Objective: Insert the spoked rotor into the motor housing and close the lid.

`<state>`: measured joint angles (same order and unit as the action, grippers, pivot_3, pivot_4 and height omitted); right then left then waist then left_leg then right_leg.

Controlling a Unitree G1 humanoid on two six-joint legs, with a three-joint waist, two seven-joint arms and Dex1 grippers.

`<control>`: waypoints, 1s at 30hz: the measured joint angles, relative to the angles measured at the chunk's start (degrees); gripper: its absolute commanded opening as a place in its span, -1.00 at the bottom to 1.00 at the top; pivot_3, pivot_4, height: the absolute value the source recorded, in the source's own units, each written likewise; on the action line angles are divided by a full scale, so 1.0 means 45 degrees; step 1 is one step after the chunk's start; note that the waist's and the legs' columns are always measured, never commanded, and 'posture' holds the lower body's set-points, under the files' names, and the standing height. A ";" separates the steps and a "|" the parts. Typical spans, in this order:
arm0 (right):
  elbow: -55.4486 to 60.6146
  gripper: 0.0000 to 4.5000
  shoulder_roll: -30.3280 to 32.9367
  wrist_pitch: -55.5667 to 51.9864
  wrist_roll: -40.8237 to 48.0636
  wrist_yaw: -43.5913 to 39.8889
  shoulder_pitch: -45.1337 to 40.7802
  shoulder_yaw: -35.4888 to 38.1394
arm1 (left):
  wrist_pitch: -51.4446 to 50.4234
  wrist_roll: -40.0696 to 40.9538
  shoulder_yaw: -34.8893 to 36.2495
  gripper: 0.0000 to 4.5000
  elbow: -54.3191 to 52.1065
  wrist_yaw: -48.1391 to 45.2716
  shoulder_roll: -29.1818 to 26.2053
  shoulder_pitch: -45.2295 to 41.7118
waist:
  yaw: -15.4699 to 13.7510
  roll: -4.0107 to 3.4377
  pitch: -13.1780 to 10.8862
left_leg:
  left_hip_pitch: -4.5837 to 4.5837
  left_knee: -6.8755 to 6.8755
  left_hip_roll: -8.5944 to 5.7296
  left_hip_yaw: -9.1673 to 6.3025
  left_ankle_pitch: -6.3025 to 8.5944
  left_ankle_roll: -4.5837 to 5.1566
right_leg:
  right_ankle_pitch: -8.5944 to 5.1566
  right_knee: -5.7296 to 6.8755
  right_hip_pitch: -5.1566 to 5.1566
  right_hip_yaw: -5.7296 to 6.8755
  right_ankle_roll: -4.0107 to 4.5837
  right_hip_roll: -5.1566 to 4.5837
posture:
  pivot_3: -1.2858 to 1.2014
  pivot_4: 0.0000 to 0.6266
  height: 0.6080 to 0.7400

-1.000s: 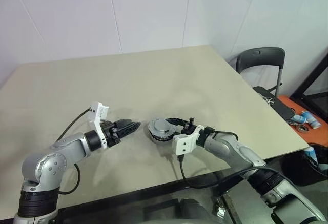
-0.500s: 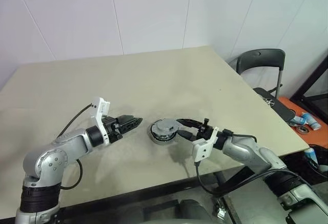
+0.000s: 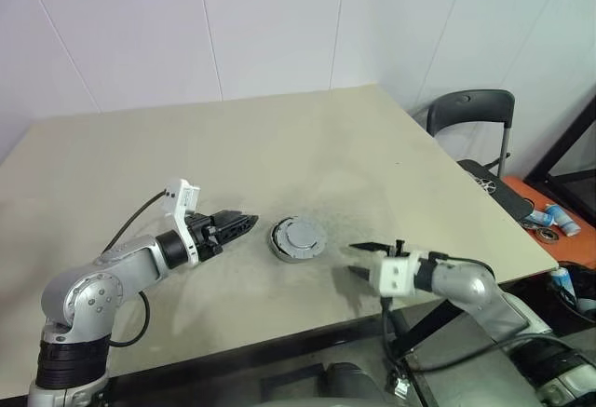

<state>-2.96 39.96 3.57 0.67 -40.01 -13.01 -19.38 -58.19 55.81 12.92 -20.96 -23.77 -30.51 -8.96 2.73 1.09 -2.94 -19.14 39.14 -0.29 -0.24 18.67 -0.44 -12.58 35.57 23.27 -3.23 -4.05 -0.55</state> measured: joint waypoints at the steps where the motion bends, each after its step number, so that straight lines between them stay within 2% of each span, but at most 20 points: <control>1: 0.0241 0.00 -0.0622 -0.2200 0.1106 -0.0277 -0.0861 0.0308 | -0.0003 0.0002 -0.0008 0.28 -0.0003 -0.0026 -0.0020 0.0013 | 0.0002 -0.0014 -0.0011 | 0.0020 0.0008 0.0000 -0.0007 -0.0003 -0.0002 | 0.0007 0.0010 0.0007 -0.0008 0.0008 0.0004 | 0.03 -1.00 1.00; 2: 0.0488 0.00 -0.0935 -0.3342 0.1755 -0.0354 -0.1460 0.0550 | -0.0002 0.0009 -0.0030 0.28 -0.0013 -0.0066 -0.0018 0.0000 | -0.0031 -0.0021 -0.0012 | 0.0046 0.0009 0.0000 -0.0018 -0.0006 -0.0003 | 0.0007 0.0021 0.0014 -0.0003 0.0009 0.0007 | 0.03 -1.00 1.00; 3: 0.0972 0.08 -0.1468 -0.5201 0.2831 -0.0354 -0.2342 0.1080 | -0.0002 0.0022 -0.0017 0.28 -0.0028 -0.0131 -0.0066 0.0028 | -0.0060 -0.0022 -0.0014 | 0.0066 0.0006 0.0007 -0.0025 -0.0006 -0.0002 | 0.0005 0.0040 0.0014 0.0004 0.0010 0.0014 | 0.03 -1.00 1.00; 5: 0.1945 0.26 -0.2143 -0.7268 0.4242 -0.0186 -0.3529 0.1891 | -0.0003 0.0030 -0.0025 0.28 -0.0027 -0.0217 -0.0093 -0.0012 | -0.0167 -0.0020 -0.0012 | 0.0056 -0.0015 0.0012 -0.0063 -0.0006 -0.0002 | -0.0009 0.0041 0.0019 0.0047 0.0027 0.0021 | 0.03 -1.00 1.00; 7: 0.3043 0.54 -0.2107 -0.8232 0.4890 -0.0371 -0.3655 0.2105 | 0.0000 0.0036 -0.0013 0.28 -0.0018 -0.0239 -0.0119 -0.0068 | -0.0376 -0.0004 0.0000 | 0.0040 -0.0050 0.0010 -0.0083 -0.0002 -0.0002 | -0.0026 0.0018 0.0022 0.0069 0.0042 0.0016 | 0.03 -1.00 1.00; 10: 0.3804 0.99 -0.1937 -0.9455 0.5148 -0.0843 -0.3062 0.1528 | 0.0054 0.0052 0.0107 0.28 0.0041 -0.0284 -0.0109 -0.0172 | -0.0471 -0.0008 0.0002 | -0.0096 -0.0061 -0.0024 -0.0079 0.0000 -0.0001 | -0.0019 -0.0016 0.0123 0.0079 0.0049 -0.0023 | 0.03 -1.00 1.00; 14: 0.3564 0.99 -0.2202 -1.0417 0.5042 -0.0705 -0.2896 0.0977 | 0.0128 0.0250 0.0308 0.28 0.0184 -0.0460 -0.0072 -0.0656 | -0.0399 -0.0010 0.0001 | -0.0266 -0.0002 -0.0053 -0.0036 -0.0002 -0.0004 | 0.0020 -0.0008 0.0288 0.0038 -0.0002 -0.0051 | 0.03 -1.00 1.00; 22: 0.2719 0.99 -0.2466 -0.9970 0.4440 -0.0588 -0.2975 0.0971 | 0.0292 0.0130 0.0436 0.28 0.0803 -0.1187 -0.0831 -0.0580 | -0.0409 -0.0011 0.0001 | -0.0259 -0.0005 -0.0047 -0.0037 -0.0001 -0.0004 | 0.0012 -0.0007 0.0286 0.0044 0.0009 -0.0035 | 0.03 -1.00 1.00; 30: 0.1908 0.99 -0.2537 -0.8921 0.3745 -0.0838 -0.2026 0.0872 | 0.0649 -0.0344 0.0417 0.28 0.0987 -0.1592 -0.0844 -0.0403 | -0.0394 -0.0010 0.0002 | -0.0252 -0.0004 -0.0048 -0.0035 -0.0001 -0.0003 | 0.0015 -0.0002 0.0282 0.0042 0.0004 -0.0034 | 0.03 -1.00 1.00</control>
<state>5.63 28.55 -36.57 17.52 -43.77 -22.13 -15.46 -55.27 54.26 14.80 -16.52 -30.94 -34.31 -10.77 0.96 1.04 -2.93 -20.28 39.12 -0.50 -0.40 18.67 -0.45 -12.51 35.56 24.54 -3.04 -4.03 -0.70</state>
